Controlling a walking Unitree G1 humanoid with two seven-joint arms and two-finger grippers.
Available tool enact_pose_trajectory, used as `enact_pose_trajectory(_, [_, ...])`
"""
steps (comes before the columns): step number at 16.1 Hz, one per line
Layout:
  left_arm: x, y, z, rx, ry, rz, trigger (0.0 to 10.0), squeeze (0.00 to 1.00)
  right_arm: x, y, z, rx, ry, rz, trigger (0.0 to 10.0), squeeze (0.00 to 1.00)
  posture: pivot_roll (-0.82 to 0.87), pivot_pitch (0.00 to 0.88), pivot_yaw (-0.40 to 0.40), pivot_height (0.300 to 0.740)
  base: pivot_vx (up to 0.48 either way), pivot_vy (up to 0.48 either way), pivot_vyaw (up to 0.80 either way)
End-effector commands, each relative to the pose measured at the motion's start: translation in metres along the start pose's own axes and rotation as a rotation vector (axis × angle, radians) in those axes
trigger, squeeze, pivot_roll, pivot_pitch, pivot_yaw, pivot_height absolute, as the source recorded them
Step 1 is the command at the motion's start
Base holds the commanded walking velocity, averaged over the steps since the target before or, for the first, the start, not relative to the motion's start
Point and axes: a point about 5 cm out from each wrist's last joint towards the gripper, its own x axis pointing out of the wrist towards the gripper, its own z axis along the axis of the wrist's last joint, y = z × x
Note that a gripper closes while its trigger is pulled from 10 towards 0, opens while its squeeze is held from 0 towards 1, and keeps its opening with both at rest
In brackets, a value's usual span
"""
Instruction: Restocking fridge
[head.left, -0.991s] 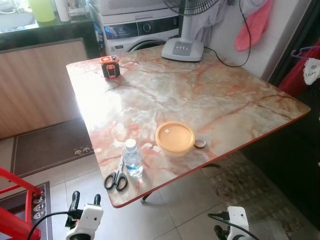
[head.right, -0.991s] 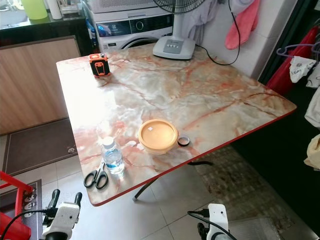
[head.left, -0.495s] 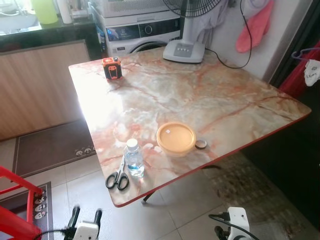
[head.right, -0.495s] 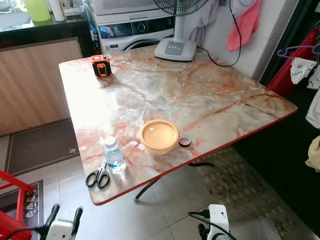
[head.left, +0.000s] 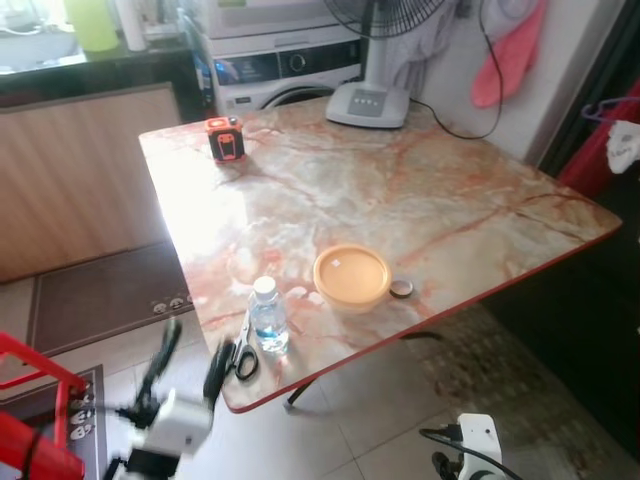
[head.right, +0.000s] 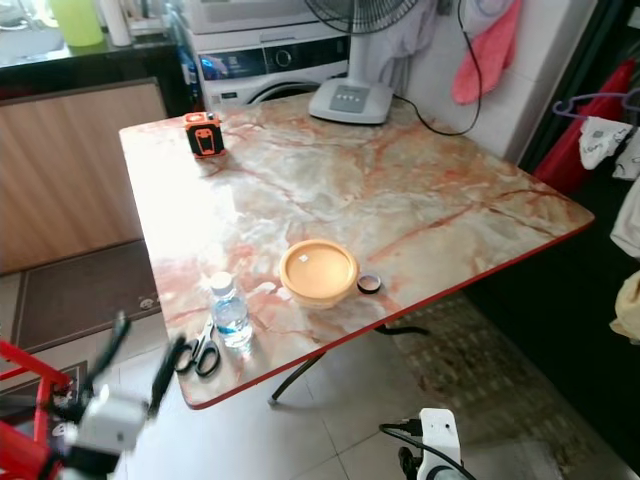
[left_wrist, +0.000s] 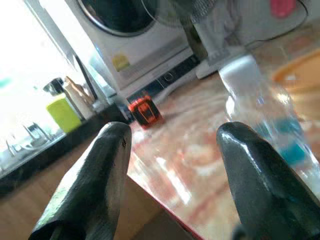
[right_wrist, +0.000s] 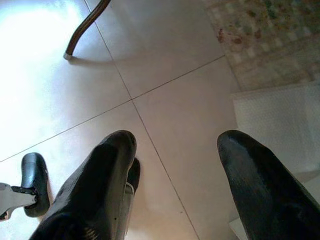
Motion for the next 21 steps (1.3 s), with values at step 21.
enact_pose_trajectory(21, [0.141,0.034,0.087,-0.573,0.679,-0.688,10.0,0.00,0.002,0.004,0.007,-0.032,0.006,0.022,10.0,0.00,0.08,0.014,-0.054,0.740,0.000,0.000,0.00])
